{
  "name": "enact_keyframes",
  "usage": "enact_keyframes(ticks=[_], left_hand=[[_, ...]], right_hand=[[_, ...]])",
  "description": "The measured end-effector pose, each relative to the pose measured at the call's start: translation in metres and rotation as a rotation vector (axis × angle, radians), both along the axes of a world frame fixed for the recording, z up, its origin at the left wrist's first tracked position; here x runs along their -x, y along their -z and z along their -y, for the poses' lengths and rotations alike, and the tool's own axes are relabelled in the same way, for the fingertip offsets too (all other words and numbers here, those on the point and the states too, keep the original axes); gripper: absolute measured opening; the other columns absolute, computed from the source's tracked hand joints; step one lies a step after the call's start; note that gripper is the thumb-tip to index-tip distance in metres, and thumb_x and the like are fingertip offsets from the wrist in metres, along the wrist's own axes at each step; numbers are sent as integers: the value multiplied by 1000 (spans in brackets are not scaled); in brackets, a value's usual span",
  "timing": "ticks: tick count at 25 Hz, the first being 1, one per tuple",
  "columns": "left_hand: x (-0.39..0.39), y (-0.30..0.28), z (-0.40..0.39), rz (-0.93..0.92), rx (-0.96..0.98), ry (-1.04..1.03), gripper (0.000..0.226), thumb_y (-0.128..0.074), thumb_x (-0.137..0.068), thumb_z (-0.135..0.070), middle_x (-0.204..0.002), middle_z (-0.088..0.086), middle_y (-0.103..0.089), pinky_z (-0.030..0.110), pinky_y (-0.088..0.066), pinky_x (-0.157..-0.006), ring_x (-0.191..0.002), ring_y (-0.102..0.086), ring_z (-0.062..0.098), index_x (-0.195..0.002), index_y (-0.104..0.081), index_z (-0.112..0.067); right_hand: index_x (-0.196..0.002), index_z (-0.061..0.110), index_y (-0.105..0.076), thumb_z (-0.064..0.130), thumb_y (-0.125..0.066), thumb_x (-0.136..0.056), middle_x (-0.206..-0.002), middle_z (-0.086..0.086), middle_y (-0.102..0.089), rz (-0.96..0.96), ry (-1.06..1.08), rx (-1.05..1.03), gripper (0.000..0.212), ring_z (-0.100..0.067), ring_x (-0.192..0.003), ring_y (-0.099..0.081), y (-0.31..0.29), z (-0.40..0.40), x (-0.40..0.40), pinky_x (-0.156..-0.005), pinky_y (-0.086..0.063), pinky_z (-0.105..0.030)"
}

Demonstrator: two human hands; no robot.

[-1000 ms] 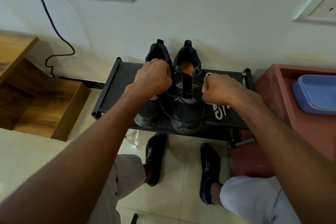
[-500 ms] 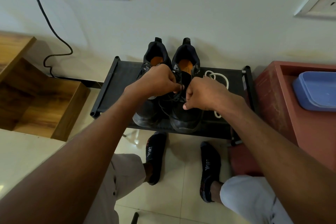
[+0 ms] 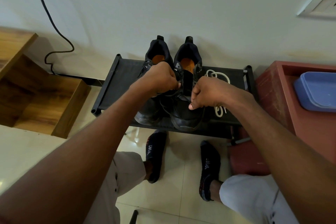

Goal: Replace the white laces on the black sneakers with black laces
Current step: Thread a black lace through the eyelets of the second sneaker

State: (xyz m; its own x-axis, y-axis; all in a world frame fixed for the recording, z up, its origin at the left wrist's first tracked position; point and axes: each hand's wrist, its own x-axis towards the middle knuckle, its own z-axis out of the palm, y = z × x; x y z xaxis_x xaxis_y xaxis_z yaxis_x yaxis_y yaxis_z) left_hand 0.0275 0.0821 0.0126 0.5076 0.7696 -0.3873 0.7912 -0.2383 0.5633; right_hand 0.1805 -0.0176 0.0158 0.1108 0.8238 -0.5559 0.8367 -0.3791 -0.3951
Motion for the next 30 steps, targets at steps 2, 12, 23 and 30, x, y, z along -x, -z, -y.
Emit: enact_keyframes(ticks=[2, 12, 23, 30], left_hand=[[2, -4, -1, 25, 35, -20, 24, -74, -94, -21, -78, 20, -72, 25, -44, -52, -56, -57, 16, -86, -76, 2], [20, -25, -4, -277, -345, 39, 37, -59, -87, -6, -120, 5, -62, 52, -38, -105, -117, -54, 34, -115, -71, -28], [12, -64, 26, 713, 270, 61, 40, -51, -108, -42, -85, 0, -75, 33, -52, -90, -91, -76, 19, -124, -65, -8], [35, -43, 3, -184, -232, 144, 29, -63, -103, -34, -73, -1, -64, 44, -51, -88, -88, -65, 29, -84, -74, -15]], right_hand=[[-91, 18, -79, 28, -85, -86, -91, -2, -78, 7, 4, -1, 12, -18, -93, -72, 2, -1, 0, -92, -59, -40], [-96, 11, -71, 32, -71, -98, -76, -3, -78, -404, 214, -1, 21, -18, -74, -69, -27, 2, -24, -74, -50, -32], [-98, 20, -66, 38, -59, -104, -77, 4, -57, -1265, 511, -456, 20, -7, -52, -36, -63, 10, -44, -56, -40, -24], [-109, 21, -71, 17, -61, -101, -97, 3, -72, -1230, 614, -638, 13, -6, -54, -44, -51, 2, -60, -51, -34, -21]])
